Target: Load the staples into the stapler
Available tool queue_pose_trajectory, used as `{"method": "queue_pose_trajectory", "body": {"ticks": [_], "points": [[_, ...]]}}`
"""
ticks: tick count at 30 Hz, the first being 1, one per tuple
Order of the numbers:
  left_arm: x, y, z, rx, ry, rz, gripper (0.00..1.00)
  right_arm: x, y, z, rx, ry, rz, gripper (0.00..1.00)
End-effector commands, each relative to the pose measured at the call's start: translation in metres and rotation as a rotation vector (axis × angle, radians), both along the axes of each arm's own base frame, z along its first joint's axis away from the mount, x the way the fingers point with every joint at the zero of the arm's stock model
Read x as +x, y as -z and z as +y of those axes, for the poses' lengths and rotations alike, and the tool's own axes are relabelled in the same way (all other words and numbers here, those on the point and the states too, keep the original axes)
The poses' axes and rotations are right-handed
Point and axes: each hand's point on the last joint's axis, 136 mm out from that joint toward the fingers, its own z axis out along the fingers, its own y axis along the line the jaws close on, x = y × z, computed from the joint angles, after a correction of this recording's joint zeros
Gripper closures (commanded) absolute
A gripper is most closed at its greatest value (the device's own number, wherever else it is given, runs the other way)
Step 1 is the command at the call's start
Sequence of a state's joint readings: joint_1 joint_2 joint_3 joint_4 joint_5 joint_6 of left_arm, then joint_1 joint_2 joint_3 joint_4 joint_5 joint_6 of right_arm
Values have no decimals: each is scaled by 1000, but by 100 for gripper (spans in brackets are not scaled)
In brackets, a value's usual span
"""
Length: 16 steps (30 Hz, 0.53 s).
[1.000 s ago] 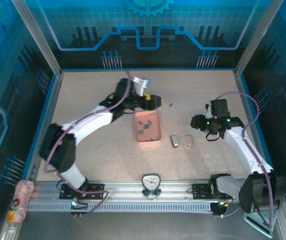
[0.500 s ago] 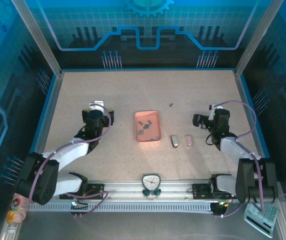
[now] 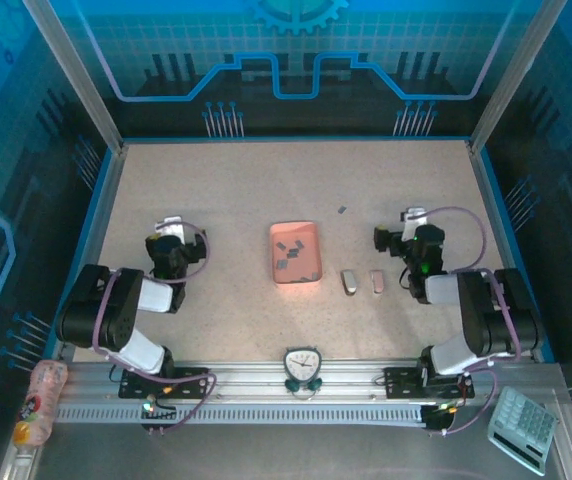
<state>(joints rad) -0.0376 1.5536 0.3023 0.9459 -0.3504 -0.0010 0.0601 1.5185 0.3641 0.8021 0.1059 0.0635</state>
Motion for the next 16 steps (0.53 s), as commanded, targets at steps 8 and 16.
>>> {"method": "queue_pose_trajectory", "body": {"ticks": [8, 16], "points": [[23, -24, -19, -44, 92, -70, 1, 16, -24, -3, -58, 8, -91, 0], [23, -24, -20, -49, 99, -69, 1, 16, -24, -3, -47, 4, -94, 0]]}}
